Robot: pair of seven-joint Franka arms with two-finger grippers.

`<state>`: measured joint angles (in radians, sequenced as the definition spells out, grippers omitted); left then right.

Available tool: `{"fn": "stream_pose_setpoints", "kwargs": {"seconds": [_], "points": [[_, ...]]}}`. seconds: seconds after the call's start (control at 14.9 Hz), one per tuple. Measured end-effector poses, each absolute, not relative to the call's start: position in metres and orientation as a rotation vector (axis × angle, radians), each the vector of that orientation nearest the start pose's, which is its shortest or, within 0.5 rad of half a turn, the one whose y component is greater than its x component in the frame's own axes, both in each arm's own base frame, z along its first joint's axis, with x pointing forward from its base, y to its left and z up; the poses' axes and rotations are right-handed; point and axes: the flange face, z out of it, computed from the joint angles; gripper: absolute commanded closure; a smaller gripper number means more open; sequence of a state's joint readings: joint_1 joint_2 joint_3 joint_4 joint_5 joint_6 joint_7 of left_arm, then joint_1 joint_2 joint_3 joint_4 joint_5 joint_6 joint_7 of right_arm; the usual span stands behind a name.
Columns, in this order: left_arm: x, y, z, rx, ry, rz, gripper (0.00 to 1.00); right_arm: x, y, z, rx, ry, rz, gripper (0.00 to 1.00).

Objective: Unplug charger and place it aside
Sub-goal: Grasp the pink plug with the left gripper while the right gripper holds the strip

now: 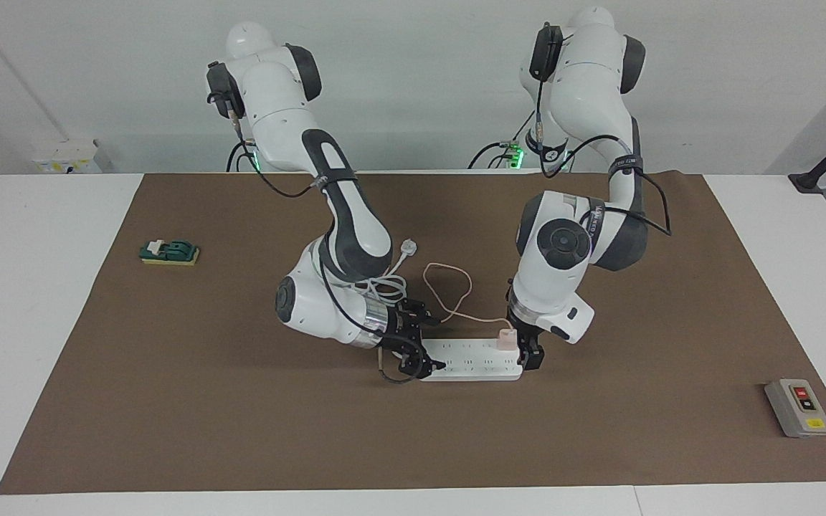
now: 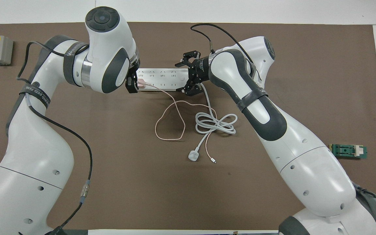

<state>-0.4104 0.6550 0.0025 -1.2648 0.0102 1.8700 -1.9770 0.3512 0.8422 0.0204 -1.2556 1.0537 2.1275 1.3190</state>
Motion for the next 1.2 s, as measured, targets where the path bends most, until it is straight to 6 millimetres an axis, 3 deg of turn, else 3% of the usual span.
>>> {"fn": "stream_pose_setpoints", "kwargs": {"seconds": [0.6,1.2], "points": [[0.66,-0.293,0.359,-2.22,-2.196,-0.008,0.0,0.699,0.317,0.247,-1.715,1.605,0.912,0.0],[0.657,-0.292,0.347,-2.229,-2.186,-0.024,0.0,0.699,0.319,0.241,-1.745,1.58,0.87,0.0]]}}
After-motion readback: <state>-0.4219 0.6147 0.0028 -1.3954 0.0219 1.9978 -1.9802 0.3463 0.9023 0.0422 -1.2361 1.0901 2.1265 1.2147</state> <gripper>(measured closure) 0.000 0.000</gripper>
